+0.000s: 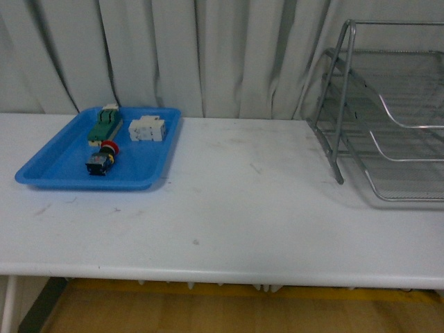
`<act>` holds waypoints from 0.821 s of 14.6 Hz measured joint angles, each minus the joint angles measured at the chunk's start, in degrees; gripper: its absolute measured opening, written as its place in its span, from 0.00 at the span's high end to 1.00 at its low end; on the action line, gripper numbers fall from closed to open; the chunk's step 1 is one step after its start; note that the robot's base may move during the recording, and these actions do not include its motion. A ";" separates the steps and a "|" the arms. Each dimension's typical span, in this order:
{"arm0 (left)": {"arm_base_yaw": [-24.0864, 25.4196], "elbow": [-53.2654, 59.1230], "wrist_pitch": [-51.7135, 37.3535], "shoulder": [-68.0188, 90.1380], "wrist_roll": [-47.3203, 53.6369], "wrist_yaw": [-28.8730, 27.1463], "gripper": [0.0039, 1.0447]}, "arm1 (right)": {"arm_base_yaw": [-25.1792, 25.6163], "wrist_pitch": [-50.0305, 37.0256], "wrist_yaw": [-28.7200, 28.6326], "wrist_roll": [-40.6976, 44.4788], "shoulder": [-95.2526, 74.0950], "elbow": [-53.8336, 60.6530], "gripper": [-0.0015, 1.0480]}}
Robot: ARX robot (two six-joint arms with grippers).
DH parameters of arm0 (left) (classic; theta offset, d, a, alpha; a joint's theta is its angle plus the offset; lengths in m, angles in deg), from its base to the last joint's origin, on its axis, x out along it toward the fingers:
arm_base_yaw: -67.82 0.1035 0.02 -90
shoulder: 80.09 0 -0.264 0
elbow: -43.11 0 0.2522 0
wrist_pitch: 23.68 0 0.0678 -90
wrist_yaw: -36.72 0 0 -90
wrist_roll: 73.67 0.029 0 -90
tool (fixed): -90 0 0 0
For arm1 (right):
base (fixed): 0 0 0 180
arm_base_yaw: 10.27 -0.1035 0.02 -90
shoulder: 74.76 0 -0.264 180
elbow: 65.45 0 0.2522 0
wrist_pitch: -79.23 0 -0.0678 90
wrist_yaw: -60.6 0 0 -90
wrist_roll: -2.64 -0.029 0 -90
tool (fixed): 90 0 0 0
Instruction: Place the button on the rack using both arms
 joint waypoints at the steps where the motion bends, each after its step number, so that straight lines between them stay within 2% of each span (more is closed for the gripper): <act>1: 0.00 0.00 0.00 0.00 0.00 0.00 0.06 | 0.63 -0.79 -1.20 -2.32 -6.19 -4.94 0.06; 3: 0.00 0.00 0.00 0.00 0.00 0.00 0.06 | 2.27 -4.09 -6.21 -9.92 -14.86 -11.63 0.06; 4: 0.00 0.00 0.00 0.00 0.00 0.00 0.06 | 4.00 -8.57 -9.25 -17.05 -17.97 -13.75 0.06; 9: 0.00 0.00 0.00 0.00 0.00 0.00 0.06 | 8.44 -31.67 -16.44 -52.50 -31.69 -13.25 0.06; 10: 0.00 0.00 0.00 0.00 0.00 0.00 0.06 | 8.46 -32.17 -16.70 -57.51 -34.51 -13.27 0.06; 12: 0.00 0.00 0.00 0.00 -0.02 0.00 0.06 | 8.90 -32.02 -16.81 -62.07 -39.45 -13.60 0.06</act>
